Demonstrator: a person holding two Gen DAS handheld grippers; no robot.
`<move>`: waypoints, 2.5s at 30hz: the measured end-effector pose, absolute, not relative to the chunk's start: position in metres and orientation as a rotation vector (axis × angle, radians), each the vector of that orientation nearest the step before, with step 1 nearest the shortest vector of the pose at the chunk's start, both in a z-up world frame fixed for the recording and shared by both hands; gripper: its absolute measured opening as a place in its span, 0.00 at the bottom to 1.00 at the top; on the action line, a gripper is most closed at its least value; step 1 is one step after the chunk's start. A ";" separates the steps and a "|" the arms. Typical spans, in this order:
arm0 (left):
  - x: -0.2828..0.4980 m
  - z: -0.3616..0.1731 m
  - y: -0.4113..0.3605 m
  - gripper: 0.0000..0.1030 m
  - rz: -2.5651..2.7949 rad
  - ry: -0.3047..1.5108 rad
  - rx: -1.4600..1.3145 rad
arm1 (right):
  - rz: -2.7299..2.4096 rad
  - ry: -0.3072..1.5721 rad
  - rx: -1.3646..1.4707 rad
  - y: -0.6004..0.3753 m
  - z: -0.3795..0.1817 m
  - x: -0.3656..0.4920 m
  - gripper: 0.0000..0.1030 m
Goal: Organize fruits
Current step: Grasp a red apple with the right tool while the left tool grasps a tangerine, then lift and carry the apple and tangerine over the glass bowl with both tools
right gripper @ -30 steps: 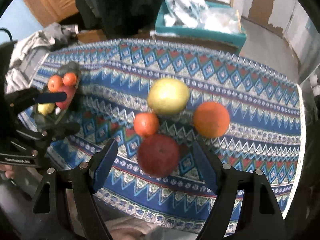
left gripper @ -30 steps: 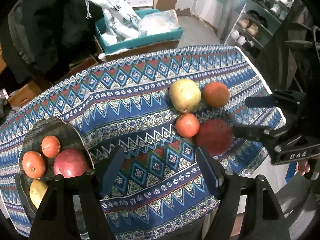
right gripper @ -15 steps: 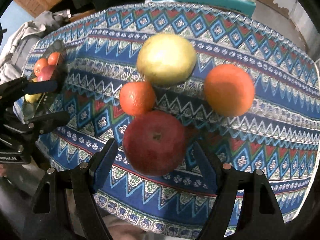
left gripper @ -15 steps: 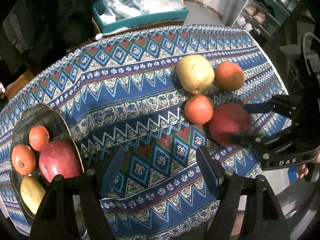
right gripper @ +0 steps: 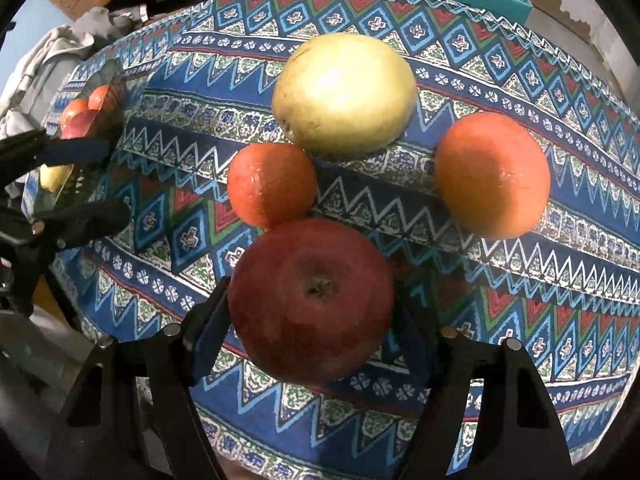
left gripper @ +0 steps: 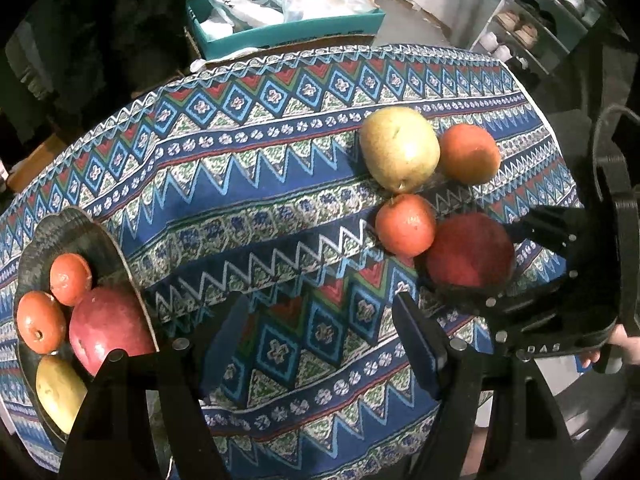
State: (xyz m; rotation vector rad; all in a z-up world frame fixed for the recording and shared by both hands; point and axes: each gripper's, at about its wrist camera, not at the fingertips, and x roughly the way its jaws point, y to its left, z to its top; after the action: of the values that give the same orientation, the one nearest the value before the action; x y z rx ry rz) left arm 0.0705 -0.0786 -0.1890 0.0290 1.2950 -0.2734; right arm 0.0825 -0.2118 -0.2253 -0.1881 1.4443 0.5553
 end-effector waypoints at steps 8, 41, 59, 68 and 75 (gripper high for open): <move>0.086 -0.189 -0.101 0.74 -0.326 1.292 -0.034 | 0.483 1.400 -0.170 -0.251 -0.206 0.082 0.72; 0.122 -0.235 -0.157 0.46 -0.355 1.403 -0.034 | 0.358 1.298 -0.081 -0.328 -0.167 0.102 0.72; 0.096 -0.184 -0.133 0.46 -0.342 1.278 -0.029 | 0.397 1.207 -0.090 -0.309 -0.130 0.099 0.72; 0.085 -0.146 -0.122 0.46 -0.337 1.214 -0.067 | 0.433 1.151 -0.091 -0.291 -0.102 0.094 0.72; 0.073 -0.121 -0.110 0.46 -0.352 1.189 -0.093 | 0.474 1.113 -0.095 -0.274 -0.079 0.092 0.72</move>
State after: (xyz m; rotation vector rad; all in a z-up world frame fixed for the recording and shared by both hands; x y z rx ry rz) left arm 0.0727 -0.1100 -0.1208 -0.0932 1.1886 -0.3525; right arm 0.0918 -0.2741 -0.0789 -0.0946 1.1127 0.4738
